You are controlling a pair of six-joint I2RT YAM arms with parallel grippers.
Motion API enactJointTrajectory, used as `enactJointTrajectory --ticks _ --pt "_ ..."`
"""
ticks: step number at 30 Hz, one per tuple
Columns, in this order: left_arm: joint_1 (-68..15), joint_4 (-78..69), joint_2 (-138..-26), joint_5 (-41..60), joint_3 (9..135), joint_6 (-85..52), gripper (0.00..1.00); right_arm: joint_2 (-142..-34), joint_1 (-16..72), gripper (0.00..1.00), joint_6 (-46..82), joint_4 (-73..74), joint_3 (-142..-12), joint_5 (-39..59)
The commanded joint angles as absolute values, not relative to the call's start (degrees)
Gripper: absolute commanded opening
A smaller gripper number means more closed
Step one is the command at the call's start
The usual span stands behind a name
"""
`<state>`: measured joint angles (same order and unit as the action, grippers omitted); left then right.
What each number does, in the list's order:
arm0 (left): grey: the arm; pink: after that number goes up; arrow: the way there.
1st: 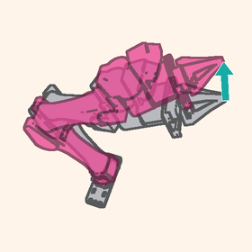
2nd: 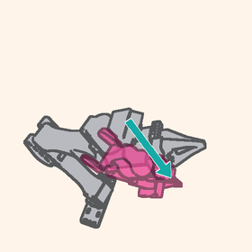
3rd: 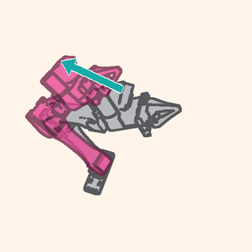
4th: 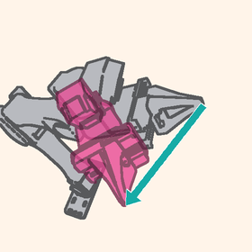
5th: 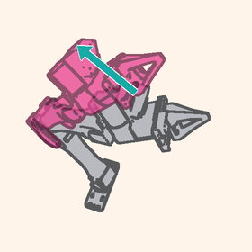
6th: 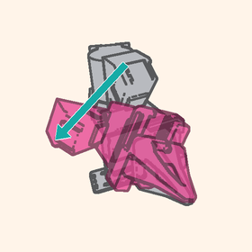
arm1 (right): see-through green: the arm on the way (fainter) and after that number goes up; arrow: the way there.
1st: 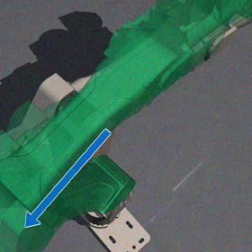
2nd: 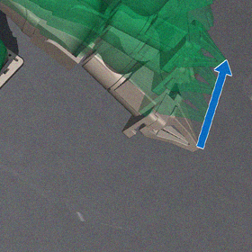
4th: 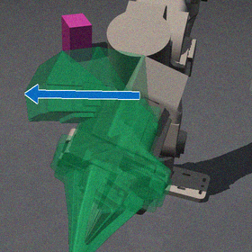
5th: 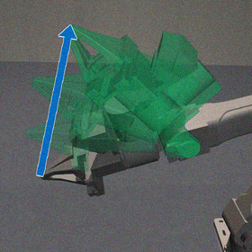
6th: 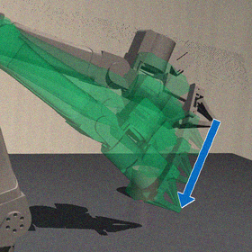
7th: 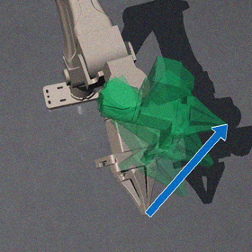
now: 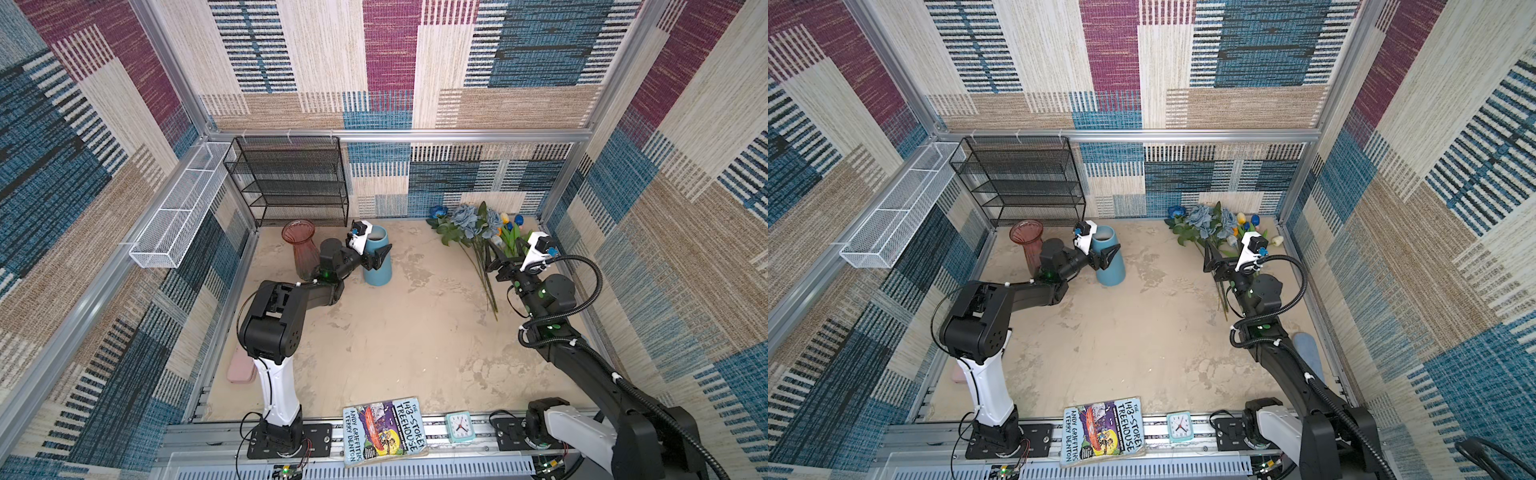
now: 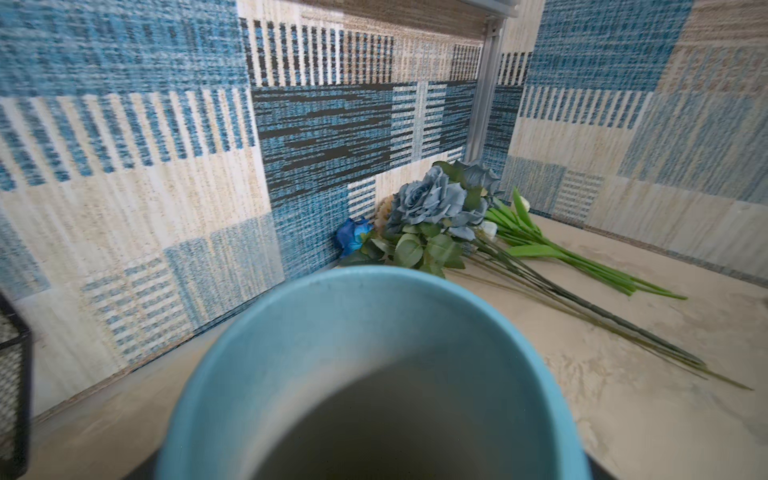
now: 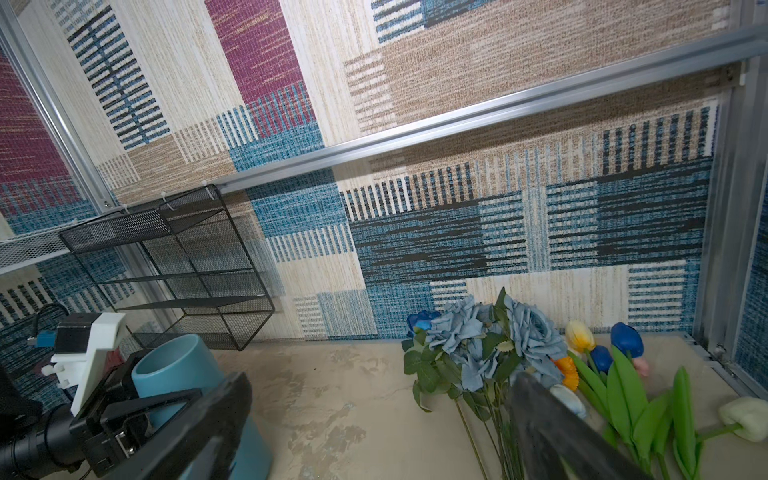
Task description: Arrange the flowers into the vase
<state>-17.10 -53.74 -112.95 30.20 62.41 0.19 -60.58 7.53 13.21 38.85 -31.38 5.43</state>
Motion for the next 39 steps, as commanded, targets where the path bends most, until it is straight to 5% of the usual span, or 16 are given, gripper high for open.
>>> enactJointTrajectory --ticks 1,10,34,39 --pt "-20.3 -60.3 -115.1 32.7 67.1 -2.9 0.24 -61.0 7.5 1.00 13.0 36.8 -33.1 1.5" --pt "-28.0 -50.8 -121.9 35.9 78.5 0.3 0.22 -64.4 5.7 1.00 13.0 26.6 -41.4 4.0" --pt "-28.7 -50.1 -117.1 28.0 70.4 9.9 0.23 -74.3 2.2 0.91 13.6 13.4 -51.1 11.3" --pt "-28.7 -52.7 -116.8 27.8 68.9 9.6 0.44 -76.9 1.3 0.90 12.8 7.4 -54.5 9.2"
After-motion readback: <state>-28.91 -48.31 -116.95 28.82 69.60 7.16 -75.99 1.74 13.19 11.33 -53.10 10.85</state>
